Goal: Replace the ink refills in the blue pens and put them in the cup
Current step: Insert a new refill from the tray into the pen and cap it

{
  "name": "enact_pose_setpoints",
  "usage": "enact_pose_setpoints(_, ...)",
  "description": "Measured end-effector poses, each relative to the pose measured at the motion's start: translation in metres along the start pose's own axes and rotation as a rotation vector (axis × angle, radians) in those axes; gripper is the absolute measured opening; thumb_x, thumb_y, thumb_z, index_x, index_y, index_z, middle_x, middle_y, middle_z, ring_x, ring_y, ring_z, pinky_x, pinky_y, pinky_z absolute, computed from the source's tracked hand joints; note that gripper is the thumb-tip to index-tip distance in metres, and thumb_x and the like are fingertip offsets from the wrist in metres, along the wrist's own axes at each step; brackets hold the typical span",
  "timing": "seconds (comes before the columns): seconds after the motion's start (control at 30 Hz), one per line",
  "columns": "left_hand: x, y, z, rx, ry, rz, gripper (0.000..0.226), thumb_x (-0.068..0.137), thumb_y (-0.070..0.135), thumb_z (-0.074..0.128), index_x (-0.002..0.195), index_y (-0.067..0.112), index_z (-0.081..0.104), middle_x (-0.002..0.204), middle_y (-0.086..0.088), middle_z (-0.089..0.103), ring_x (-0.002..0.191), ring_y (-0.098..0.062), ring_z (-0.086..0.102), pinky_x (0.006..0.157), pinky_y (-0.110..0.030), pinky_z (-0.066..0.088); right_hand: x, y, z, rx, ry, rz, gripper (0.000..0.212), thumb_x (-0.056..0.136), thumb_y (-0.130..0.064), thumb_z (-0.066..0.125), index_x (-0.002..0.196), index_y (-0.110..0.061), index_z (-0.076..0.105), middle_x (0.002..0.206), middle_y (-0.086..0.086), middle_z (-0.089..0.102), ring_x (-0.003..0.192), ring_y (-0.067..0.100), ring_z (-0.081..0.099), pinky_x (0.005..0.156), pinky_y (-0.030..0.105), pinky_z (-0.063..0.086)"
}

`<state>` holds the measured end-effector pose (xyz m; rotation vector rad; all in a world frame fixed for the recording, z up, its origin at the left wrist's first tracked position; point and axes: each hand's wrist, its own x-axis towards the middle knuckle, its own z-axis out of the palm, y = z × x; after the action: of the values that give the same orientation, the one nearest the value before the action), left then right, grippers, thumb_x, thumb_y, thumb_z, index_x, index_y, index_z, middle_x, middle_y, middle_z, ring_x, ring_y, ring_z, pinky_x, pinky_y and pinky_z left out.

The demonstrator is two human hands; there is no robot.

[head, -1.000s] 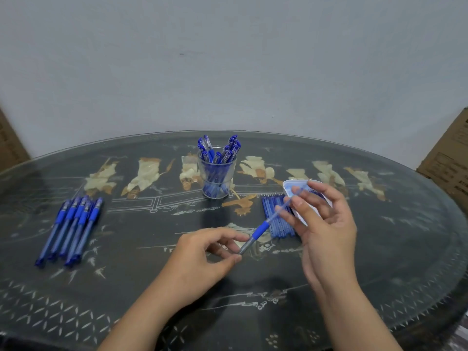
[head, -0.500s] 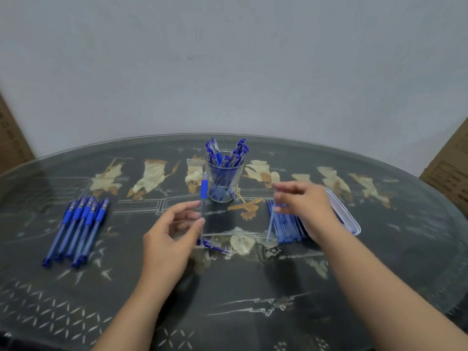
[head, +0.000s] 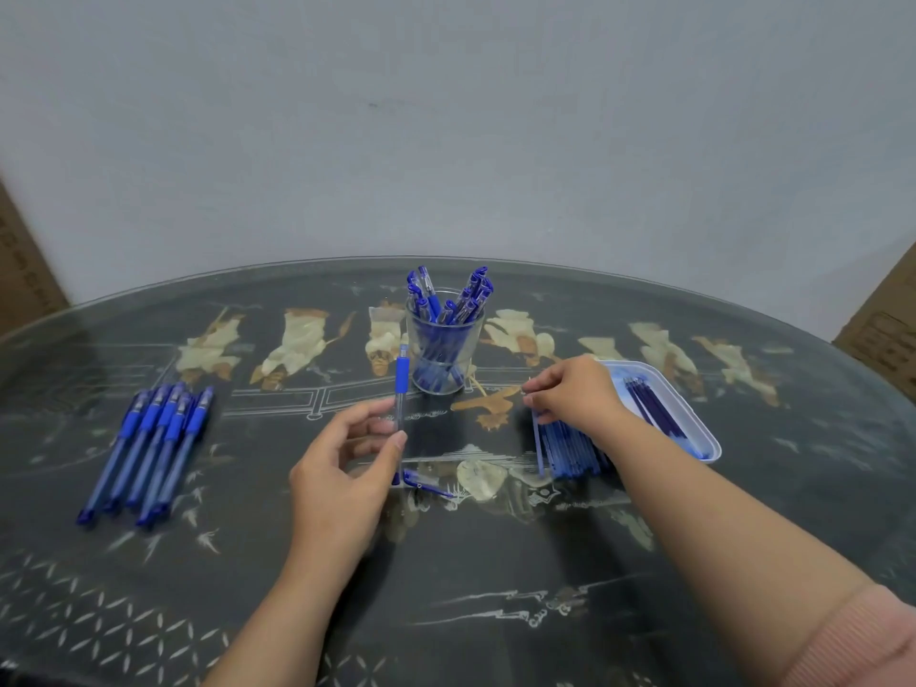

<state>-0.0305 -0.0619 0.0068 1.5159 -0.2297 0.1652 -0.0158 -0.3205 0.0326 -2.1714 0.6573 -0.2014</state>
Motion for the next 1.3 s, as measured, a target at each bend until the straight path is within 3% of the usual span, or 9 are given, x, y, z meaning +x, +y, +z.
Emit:
enact_pose_setpoints(0.27,0.000,-0.002,0.000,-0.003,-0.014,-0.018,0.033,0.081,-0.002,0.073,0.101,0.025,0.072,0.088,0.000,0.069,0.078,-0.008,0.065,0.080,-0.024,0.057,0.007,0.006,0.005,-0.126,0.042,-0.005,0.009,0.085,-0.002,0.074,0.092,-0.005,0.076,0.086,0.011,0.072,0.048,0.008,0.062,0.046,0.012,0.048)
enact_pose_setpoints(0.33,0.001,-0.002,0.001,-0.001,-0.018,-0.022,0.033,0.081,-0.001,0.073,0.100,0.026,0.072,0.087,0.001,0.069,0.076,-0.009,0.064,0.078,-0.024,0.057,0.007,0.007,0.007,-0.176,0.060,-0.031,0.007,0.085,-0.004,0.074,0.091,-0.007,0.076,0.088,0.013,0.073,0.054,0.012,0.063,0.053,0.017,0.052)
enact_pose_setpoints(0.43,0.001,-0.003,0.001,0.007,-0.020,-0.027,0.033,0.081,-0.001,0.073,0.099,0.027,0.072,0.085,0.002,0.069,0.075,-0.012,0.065,0.076,-0.023,0.057,0.007,0.008,0.011,-0.188,0.077,-0.056,0.007,0.084,-0.005,0.074,0.089,-0.009,0.077,0.094,0.014,0.072,0.079,0.026,0.068,0.078,0.036,0.058)
enact_pose_setpoints(0.5,0.001,-0.004,0.001,0.015,-0.022,-0.025,0.033,0.082,-0.001,0.073,0.099,0.027,0.072,0.085,0.002,0.068,0.074,-0.009,0.064,0.077,-0.024,0.058,0.008,0.009,0.012,-0.191,0.085,-0.064,0.007,0.085,-0.005,0.073,0.088,-0.010,0.077,0.098,0.013,0.072,0.087,0.029,0.068,0.084,0.040,0.058)
enact_pose_setpoints(0.77,0.000,-0.002,0.002,0.022,-0.020,-0.023,0.033,0.082,-0.002,0.073,0.098,0.027,0.072,0.085,0.002,0.068,0.072,-0.005,0.063,0.073,-0.018,0.056,0.005,0.005,0.017,-0.286,0.103,-0.131,0.022,0.086,-0.001,0.064,0.079,-0.022,0.069,0.104,0.011,0.068,0.087,0.021,0.063,0.075,0.027,0.049)
enact_pose_setpoints(0.9,0.000,0.000,0.001,0.031,-0.019,-0.016,0.033,0.082,-0.002,0.072,0.099,0.026,0.072,0.086,0.002,0.068,0.073,-0.004,0.063,0.073,-0.017,0.055,0.000,0.001,0.017,-0.302,0.121,-0.169,0.022,0.089,-0.001,0.056,0.088,-0.015,0.073,0.099,0.011,0.066,0.085,0.021,0.059,0.073,0.027,0.047)
enact_pose_setpoints(1.03,-0.002,0.004,0.002,0.036,-0.031,0.014,0.033,0.082,-0.004,0.072,0.101,0.022,0.071,0.089,-0.002,0.069,0.075,-0.004,0.064,0.073,-0.014,0.054,-0.012,0.002,0.009,-0.221,0.201,-0.236,0.014,0.093,-0.011,0.061,0.096,-0.011,0.074,0.089,0.007,0.069,0.080,0.017,0.059,0.067,0.023,0.040)
enact_pose_setpoints(1.17,-0.009,0.012,0.007,0.004,-0.083,0.050,0.034,0.081,-0.005,0.071,0.101,0.022,0.071,0.088,-0.002,0.069,0.076,-0.005,0.065,0.071,-0.012,0.052,-0.023,0.014,-0.019,-0.098,0.318,-0.160,0.016,0.093,-0.010,0.060,0.095,-0.016,0.074,0.084,-0.002,0.067,0.073,0.012,0.057,0.056,0.013,0.036)
enact_pose_setpoints(1.3,-0.019,0.014,0.016,-0.023,-0.134,0.058,0.034,0.080,-0.007,0.072,0.099,0.021,0.071,0.087,-0.003,0.069,0.076,-0.006,0.065,0.069,-0.009,0.049,-0.019,0.039,-0.056,-0.192,0.362,0.018,0.022,0.092,-0.007,0.056,0.097,-0.015,0.076,0.103,0.006,0.073,0.097,0.024,0.064,0.076,0.024,0.040)
